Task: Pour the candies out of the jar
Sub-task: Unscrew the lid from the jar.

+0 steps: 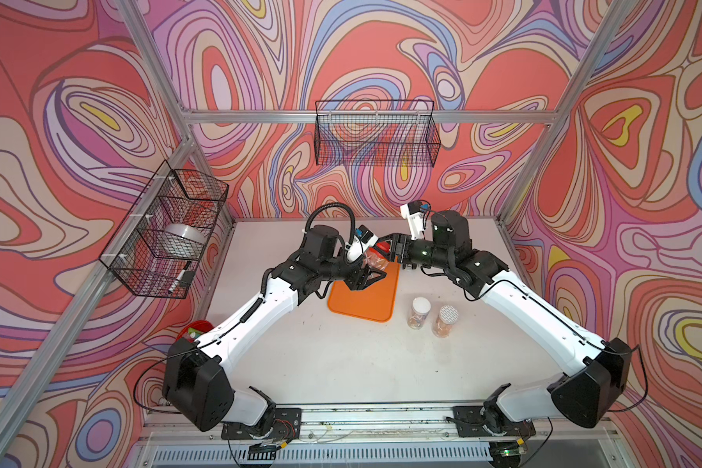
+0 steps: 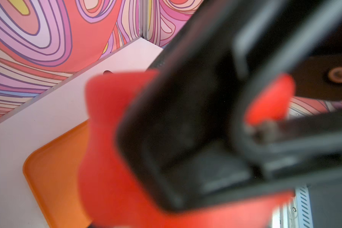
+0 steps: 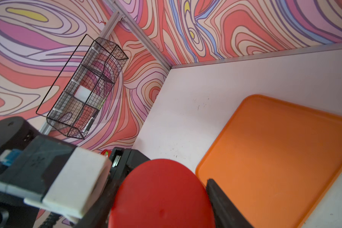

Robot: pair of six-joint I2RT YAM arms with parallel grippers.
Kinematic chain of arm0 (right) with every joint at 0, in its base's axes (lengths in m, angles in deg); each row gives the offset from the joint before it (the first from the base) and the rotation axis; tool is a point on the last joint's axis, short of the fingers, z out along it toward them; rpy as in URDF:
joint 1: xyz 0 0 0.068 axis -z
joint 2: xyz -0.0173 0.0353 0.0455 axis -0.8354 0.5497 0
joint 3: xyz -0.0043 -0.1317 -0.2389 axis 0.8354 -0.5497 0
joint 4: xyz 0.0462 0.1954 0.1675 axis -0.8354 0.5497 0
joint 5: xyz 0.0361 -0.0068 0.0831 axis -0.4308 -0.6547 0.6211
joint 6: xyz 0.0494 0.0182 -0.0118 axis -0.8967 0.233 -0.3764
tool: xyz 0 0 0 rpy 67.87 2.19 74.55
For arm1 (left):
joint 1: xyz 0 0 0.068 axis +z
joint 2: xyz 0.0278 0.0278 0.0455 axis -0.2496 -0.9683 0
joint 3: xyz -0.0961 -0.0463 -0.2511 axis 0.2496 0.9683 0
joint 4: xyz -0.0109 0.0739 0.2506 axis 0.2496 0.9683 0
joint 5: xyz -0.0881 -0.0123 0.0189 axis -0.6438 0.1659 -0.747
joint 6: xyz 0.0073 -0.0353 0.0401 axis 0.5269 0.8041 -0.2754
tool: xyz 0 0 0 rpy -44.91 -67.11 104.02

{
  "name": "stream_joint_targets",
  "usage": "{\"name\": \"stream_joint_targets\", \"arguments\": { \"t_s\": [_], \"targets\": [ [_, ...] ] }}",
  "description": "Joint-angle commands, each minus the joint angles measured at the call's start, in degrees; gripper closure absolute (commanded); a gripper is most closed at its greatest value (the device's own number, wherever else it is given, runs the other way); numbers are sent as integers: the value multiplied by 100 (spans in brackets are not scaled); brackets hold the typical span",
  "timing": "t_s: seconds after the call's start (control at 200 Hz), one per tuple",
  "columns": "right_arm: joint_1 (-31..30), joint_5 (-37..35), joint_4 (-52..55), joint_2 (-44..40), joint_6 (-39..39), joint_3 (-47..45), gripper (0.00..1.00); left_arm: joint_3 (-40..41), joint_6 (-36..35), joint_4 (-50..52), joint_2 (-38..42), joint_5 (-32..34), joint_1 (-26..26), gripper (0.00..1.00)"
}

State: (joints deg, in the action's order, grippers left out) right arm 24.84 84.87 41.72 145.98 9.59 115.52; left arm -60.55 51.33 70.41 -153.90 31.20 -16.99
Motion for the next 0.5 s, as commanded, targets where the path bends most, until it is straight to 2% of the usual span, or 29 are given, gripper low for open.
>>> {"name": "stream_joint_targets", "arguments": {
  "t_s": [0.0, 0.085, 0.155, 0.26, 0.411, 0.496],
  "targets": [
    [32, 1634, -296, -284, 1300, -267, 48, -122, 37, -266, 114, -927, 19, 100],
    [175, 2553, -303, -418, 1618, -325, 49, -117, 149, -394, 180, -1453, 67, 100],
    [222, 2800, -76, -500, 1905, -318, 49, -55, 262, -567, 255, -1605, 99, 100],
    [278, 2702, 176, -567, 2081, -308, 49, 86, 402, -866, 338, -1706, 170, 100],
    [315, 2349, 80, -492, 1824, -292, 46, 38, 430, -825, 255, -1689, 191, 100],
    [316, 1821, 20, -474, 1561, -241, 39, 19, 396, -722, 235, -1510, 184, 100]
  ]
}}
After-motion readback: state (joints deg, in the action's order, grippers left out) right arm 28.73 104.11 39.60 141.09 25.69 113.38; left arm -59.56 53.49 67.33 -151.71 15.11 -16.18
